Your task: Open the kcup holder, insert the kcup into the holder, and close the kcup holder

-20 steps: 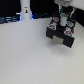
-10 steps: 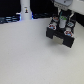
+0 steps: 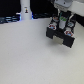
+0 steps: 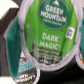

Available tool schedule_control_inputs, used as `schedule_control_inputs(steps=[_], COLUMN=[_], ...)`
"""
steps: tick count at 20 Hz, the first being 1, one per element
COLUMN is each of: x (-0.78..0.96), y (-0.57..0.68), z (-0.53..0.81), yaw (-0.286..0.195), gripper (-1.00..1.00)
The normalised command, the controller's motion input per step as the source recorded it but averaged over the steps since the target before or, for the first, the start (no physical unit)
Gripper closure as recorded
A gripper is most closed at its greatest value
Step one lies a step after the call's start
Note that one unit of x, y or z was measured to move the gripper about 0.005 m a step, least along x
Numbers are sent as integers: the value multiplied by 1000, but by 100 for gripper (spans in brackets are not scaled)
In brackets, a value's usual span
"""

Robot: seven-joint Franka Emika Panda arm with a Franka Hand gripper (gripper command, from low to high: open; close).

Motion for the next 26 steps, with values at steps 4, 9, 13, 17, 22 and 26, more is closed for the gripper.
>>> schedule_control_inputs(steps=[4, 9, 13, 17, 22, 26], x=[-1, -75, -72, -26, -4, 38], y=[-9, -27, -25, -28, -7, 65], z=[-62, -100, -92, -120, -227, -241], yaw=[-1, 2, 1, 0, 7, 18], gripper=[100, 100, 100, 100, 100, 100])
